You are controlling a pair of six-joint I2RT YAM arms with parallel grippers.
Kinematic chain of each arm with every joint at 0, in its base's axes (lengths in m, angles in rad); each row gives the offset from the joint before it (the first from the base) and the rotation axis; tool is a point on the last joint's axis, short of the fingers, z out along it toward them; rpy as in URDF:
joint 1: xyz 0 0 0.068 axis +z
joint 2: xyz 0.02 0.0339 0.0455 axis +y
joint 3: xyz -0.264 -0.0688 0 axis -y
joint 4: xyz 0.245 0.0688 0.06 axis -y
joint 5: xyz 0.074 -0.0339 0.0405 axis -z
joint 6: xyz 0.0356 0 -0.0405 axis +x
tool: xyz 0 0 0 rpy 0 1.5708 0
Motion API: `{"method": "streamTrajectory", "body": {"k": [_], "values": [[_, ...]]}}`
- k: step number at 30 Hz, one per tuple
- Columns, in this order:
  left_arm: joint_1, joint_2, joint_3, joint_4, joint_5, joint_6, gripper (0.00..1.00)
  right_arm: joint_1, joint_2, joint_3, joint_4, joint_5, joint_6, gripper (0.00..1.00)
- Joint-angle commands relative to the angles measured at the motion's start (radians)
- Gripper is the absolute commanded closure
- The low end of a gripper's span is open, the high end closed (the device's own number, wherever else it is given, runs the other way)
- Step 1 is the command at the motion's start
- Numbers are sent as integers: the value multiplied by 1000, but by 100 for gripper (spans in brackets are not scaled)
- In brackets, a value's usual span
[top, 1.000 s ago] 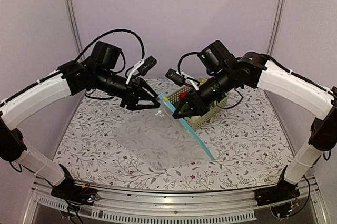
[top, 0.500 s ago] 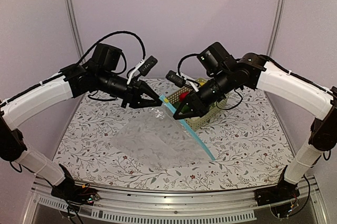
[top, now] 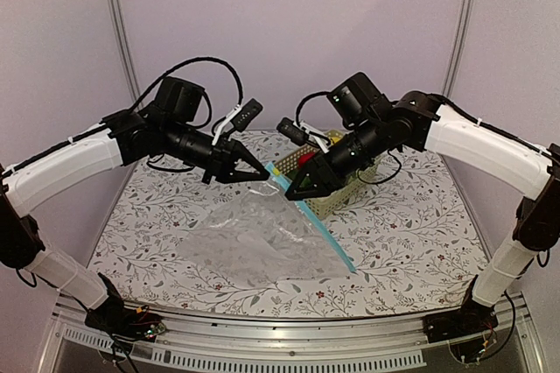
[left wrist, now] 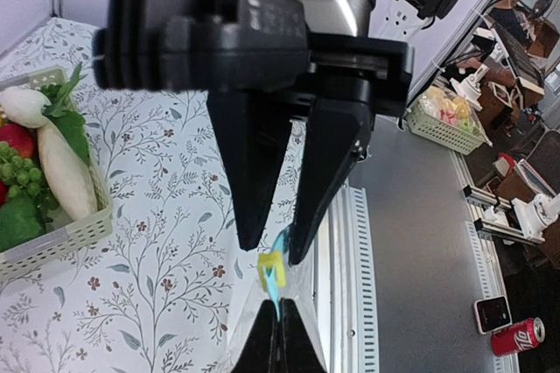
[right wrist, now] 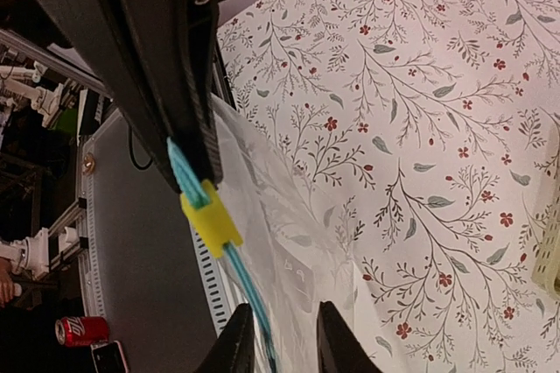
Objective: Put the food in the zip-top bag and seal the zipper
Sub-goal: Hold the zipper from the zipper food storage bag.
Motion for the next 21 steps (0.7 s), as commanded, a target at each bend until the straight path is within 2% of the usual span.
{"method": "streamTrajectory", "body": {"k": [1,5,9,16,18,21], "values": [[-13,-13,-24,-4,-7,18,100,-12,-39,-15,50,22,20,49],[-13,-19,-38,10,-3,18,100,-11,-89,-52,120,76,48,24],[-10,-21,-48,15,-6,20,100,-11,-140,-111,209,162,90,13],[-6,-30,-67,21,-5,23,100,-11,-147,-153,350,127,149,10],[-6,-33,-68,22,-6,23,100,-11,-130,-148,375,94,164,15],[-5,-42,-74,24,-10,24,100,-10,-101,-141,400,21,176,27]]}}
